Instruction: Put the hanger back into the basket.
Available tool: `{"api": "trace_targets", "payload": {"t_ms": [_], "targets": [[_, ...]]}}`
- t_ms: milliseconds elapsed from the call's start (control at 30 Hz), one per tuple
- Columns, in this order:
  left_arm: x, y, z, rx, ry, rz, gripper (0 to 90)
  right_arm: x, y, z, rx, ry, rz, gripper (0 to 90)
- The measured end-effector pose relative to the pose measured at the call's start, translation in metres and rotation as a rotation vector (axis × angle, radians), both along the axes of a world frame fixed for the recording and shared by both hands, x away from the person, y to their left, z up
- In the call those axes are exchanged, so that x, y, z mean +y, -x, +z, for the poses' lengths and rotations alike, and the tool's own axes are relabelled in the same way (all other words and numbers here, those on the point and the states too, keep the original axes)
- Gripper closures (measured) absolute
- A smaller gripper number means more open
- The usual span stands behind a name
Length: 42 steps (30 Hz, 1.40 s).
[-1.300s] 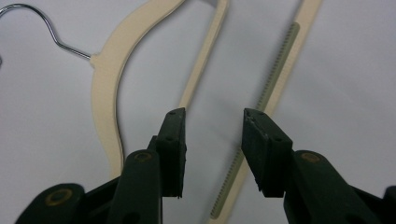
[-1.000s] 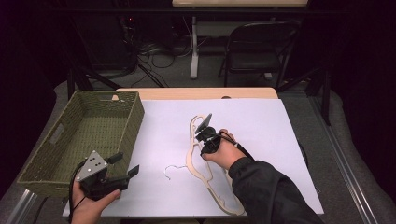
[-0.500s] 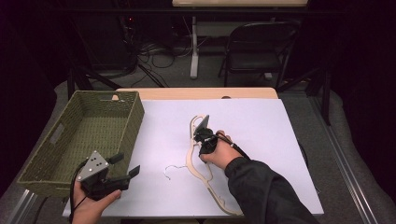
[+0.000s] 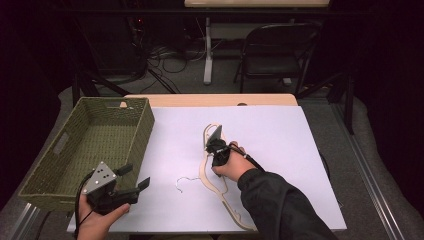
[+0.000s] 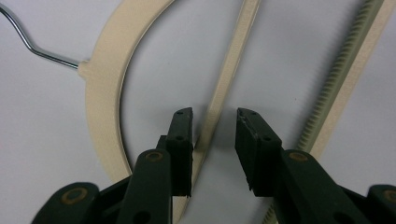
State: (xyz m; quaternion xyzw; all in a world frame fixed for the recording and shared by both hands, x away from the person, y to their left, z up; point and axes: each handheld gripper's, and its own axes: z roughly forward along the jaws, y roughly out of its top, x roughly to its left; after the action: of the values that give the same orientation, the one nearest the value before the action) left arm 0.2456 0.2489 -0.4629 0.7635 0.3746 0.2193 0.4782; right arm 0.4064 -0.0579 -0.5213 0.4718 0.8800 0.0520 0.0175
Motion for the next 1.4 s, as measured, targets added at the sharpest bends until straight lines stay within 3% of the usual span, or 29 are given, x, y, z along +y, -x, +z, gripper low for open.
{"api": "trace_targets", "payload": {"t_ms": [167, 467, 600, 700, 800, 1033, 1400], "targets": [[0.0002, -0.0001, 0.0001, 0.001, -0.001, 0.000, 26.2, 0.0036, -0.0009, -0.0023, 0.020, 0.017, 0.003, 67.2], [0.0009, -0.0004, 0.0002, 0.001, 0.008, 0.002, 26.2, 0.0064, 0.0000, -0.0065, -0.018, -0.010, -0.027, 70.7], [0.0009, -0.0003, 0.0003, 0.000, 0.007, 0.003, 26.2, 0.0069, -0.0007, -0.0048, -0.012, 0.022, -0.015, 73.8], [0.0008, -0.0002, 0.0003, 0.000, 0.007, 0.003, 26.2, 0.0075, -0.0005, -0.0052, -0.017, 0.021, -0.010, 77.0], [0.0010, -0.0002, 0.0004, 0.001, 0.006, 0.003, 26.2, 0.0099, -0.0007, -0.0019, 0.014, 0.060, -0.005, 78.5], [0.0014, -0.0003, 0.0005, 0.000, 0.006, 0.003, 26.2, 0.0089, -0.0005, -0.0052, -0.003, 0.015, -0.051, 79.7], [0.0011, -0.0003, 0.0004, 0.001, 0.007, 0.003, 26.3, 0.0056, -0.0021, -0.0030, 0.017, 0.020, -0.056, 81.2]]}}
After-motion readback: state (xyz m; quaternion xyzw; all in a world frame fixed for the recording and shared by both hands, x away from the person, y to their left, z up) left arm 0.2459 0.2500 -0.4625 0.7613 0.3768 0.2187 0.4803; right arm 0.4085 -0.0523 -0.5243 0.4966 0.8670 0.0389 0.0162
